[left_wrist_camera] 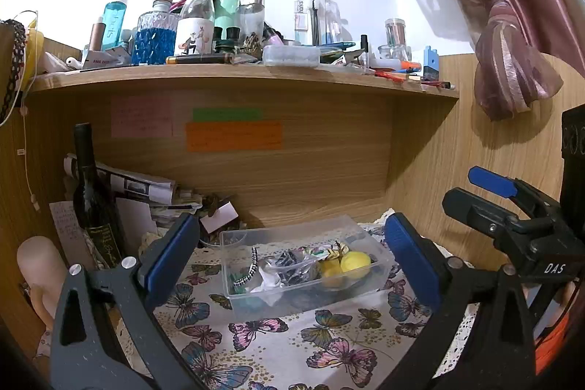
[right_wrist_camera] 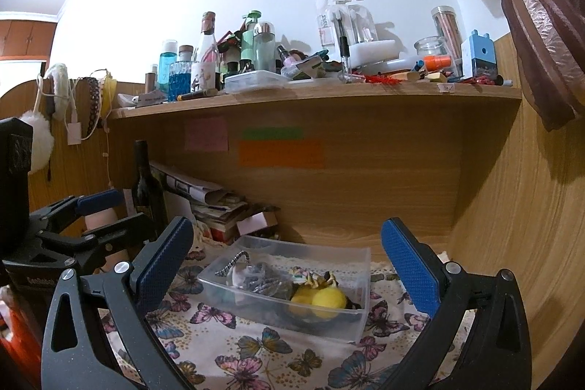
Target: Organize soft objects
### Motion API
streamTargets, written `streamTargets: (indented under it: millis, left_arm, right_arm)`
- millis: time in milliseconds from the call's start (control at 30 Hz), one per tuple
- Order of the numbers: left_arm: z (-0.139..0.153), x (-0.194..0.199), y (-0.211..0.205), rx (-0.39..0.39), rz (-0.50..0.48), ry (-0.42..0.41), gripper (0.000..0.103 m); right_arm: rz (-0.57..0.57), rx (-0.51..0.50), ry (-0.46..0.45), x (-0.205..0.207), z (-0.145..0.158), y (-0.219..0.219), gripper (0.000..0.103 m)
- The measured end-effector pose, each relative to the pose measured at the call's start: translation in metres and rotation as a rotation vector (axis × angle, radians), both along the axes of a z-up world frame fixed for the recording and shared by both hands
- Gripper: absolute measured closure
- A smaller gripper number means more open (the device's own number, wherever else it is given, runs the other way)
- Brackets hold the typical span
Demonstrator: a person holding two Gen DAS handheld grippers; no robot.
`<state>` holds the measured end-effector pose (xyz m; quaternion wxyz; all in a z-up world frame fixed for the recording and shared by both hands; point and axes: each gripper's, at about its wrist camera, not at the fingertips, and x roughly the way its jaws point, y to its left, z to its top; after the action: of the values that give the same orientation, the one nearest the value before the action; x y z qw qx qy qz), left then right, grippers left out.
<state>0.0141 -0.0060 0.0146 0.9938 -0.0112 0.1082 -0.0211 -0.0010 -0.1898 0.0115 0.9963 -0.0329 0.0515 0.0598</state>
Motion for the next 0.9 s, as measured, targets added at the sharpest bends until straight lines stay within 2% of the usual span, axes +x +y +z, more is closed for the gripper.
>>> streamTargets:
  millis: [533, 900]
  left_arm:
    - [-0.0002, 0.0006, -0.0018, -0.006, 0.01, 0.001, 0.0]
    - [-0.0032, 0.0051, 0.0007, -0.01, -0.018, 0.015, 0.0]
  right_arm:
    - [0.003, -0.001, 0.004, 0.0008, -0.0013, -0.0001, 0.0]
    - [0.007, 0.001, 0.006, 0.0017, -0.0017, -0.0025, 0.0]
